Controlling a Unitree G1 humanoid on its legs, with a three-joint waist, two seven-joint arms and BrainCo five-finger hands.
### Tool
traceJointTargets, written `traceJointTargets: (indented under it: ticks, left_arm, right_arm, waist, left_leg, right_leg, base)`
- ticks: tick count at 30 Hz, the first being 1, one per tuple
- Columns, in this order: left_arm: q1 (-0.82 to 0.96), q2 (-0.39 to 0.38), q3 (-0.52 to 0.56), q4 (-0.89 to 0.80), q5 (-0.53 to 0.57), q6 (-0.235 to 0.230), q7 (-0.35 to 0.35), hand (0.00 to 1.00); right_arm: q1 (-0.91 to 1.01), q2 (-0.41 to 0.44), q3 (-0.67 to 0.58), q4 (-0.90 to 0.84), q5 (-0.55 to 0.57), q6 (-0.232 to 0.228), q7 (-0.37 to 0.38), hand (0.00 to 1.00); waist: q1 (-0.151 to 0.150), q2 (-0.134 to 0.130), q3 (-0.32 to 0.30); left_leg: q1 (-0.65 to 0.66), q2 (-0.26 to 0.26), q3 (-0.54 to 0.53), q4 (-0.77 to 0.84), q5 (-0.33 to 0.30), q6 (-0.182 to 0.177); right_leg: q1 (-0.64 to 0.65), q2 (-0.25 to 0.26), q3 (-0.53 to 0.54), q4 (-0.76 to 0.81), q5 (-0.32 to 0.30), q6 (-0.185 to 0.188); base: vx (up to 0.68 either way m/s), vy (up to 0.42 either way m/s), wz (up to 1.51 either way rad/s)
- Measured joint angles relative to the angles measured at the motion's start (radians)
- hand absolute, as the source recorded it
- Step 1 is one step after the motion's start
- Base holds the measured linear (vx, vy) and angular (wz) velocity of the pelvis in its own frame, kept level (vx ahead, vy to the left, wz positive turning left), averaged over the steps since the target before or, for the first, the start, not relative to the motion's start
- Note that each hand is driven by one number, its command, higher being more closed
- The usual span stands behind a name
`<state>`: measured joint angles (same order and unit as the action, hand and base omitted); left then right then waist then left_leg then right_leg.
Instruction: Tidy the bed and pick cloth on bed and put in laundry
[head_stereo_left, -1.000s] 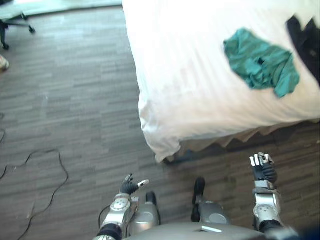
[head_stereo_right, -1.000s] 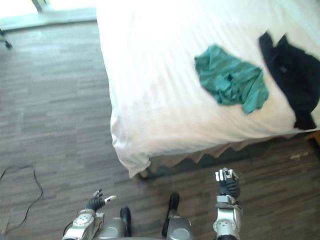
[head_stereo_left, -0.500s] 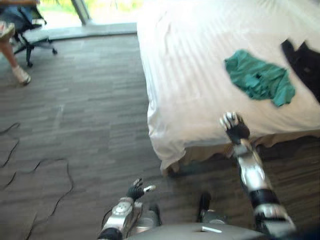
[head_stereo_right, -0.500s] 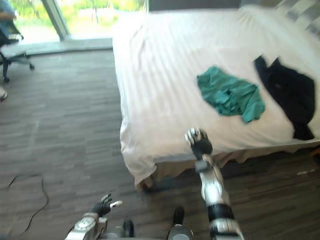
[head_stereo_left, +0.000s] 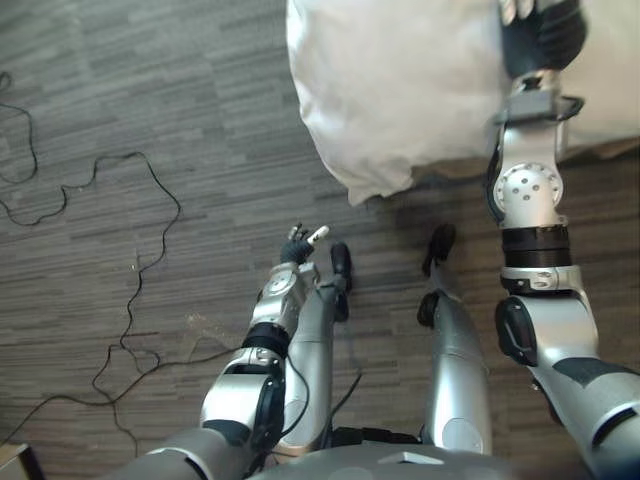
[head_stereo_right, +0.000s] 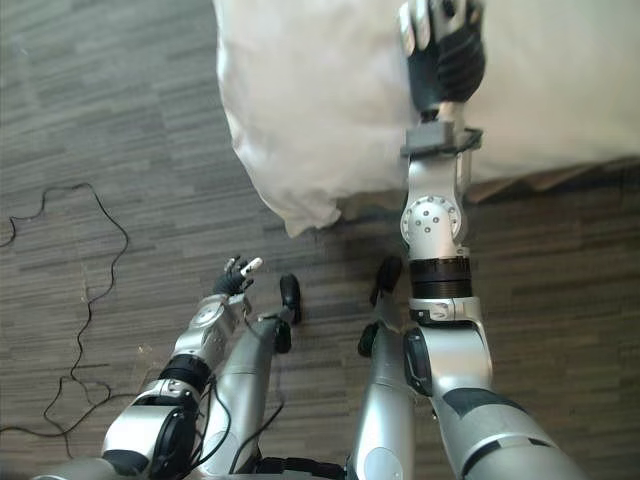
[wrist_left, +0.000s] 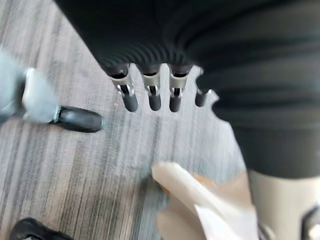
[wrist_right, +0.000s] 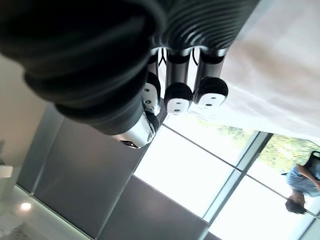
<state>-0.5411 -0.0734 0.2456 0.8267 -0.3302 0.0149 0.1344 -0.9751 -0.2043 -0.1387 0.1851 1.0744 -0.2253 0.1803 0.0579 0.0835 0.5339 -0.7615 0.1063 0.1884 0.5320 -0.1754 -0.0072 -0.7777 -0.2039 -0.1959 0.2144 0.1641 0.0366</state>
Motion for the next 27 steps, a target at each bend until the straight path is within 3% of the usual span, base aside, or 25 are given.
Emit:
traceJointTargets:
  ticks: [4,8,13,16,17,19,22,25,27]
  left_arm:
    - [0.008,-0.034,0.085,-0.014,0.001,0.005,0.042,0.0]
    - [-0.001,-0.024,0.151,-0.09,0.02,0.023,0.054,0.0]
    - [-0.017,0.037,0.105,-0.109,0.036,0.066,0.055,0.0]
    - [-0.005,0.096,0.032,-0.142,0.036,0.082,0.01,0.0]
    - [0.008,0.124,0.012,-0.144,0.036,0.083,-0.019,0.0]
    - [0.051,0.171,-0.021,-0.146,0.036,0.087,-0.056,0.0]
    - [0.148,0.209,-0.051,-0.124,0.039,0.086,-0.133,0.0]
    - [0.254,0.206,-0.09,-0.047,0.074,0.029,-0.199,0.0]
    - [0.314,0.194,-0.113,-0.001,0.125,-0.008,-0.219,0.0]
  right_arm:
    - [0.072,-0.003,-0.073,-0.085,0.002,-0.031,-0.027,1.0]
    - [0.217,-0.038,-0.154,-0.118,0.009,-0.036,0.057,1.0]
    - [0.477,-0.066,-0.178,-0.116,0.005,0.004,0.163,1.0]
    - [0.656,-0.084,-0.181,-0.084,-0.001,0.005,0.241,1.0]
    - [0.708,-0.083,-0.184,-0.058,-0.016,0.007,0.261,0.0]
    - [0.789,-0.081,-0.184,0.005,-0.081,0.015,0.281,0.0]
    - [0.92,-0.063,-0.178,0.158,-0.306,0.02,0.278,0.0]
    - [1.036,-0.005,-0.188,0.396,-0.501,-0.025,0.254,0.0]
    - [1.08,0.019,-0.195,0.547,-0.564,-0.043,0.247,0.0]
  waist:
    - [-0.016,-0.007,0.009]
    - [-0.043,-0.01,0.01]
    - [-0.067,-0.014,0.008]
    - [-0.072,-0.029,0.002]
    - [-0.073,-0.04,-0.003]
    - [-0.075,-0.061,-0.021]
    - [-0.069,-0.101,-0.08]
    - [-0.07,-0.116,-0.179]
    - [-0.075,-0.112,-0.229]
  left_leg:
    - [-0.019,0.035,0.033,0.02,-0.015,-0.01]
    - [-0.013,0.075,0.074,0.027,-0.035,-0.023]
    - [0.09,0.116,0.126,0.028,-0.069,-0.038]
    - [0.198,0.122,0.151,0.007,-0.084,-0.04]
    - [0.243,0.122,0.159,-0.006,-0.089,-0.041]
    - [0.317,0.12,0.173,-0.026,-0.095,-0.044]
    - [0.427,0.112,0.189,-0.08,-0.094,-0.049]
    - [0.538,0.079,0.187,-0.194,-0.061,-0.059]
    - [0.607,0.052,0.184,-0.277,-0.033,-0.062]
  right_leg:
    - [-0.029,0.031,0.036,-0.011,-0.001,-0.003]
    - [-0.023,0.07,0.058,-0.068,0.033,-0.003]
    - [0.05,0.107,0.087,-0.08,0.041,-0.012]
    - [0.144,0.117,0.099,-0.094,0.025,-0.01]
    - [0.178,0.118,0.1,-0.094,0.017,-0.008]
    - [0.237,0.12,0.103,-0.095,0.0,-0.005]
    - [0.328,0.119,0.101,-0.114,-0.022,0.0]
    - [0.429,0.106,0.083,-0.17,-0.027,0.002]
    - [0.485,0.096,0.074,-0.21,-0.022,0.011]
  base:
    - [-0.02,-0.063,-0.3]
    - [0.03,-0.061,-0.42]
    - [0.07,-0.038,-0.4]
    - [0.05,-0.025,-0.24]
    - [0.04,-0.039,-0.19]
    - [0.03,-0.037,-0.15]
    - [0.06,-0.028,-0.03]
    - [0.13,-0.01,0.16]
    - [0.21,0.018,0.21]
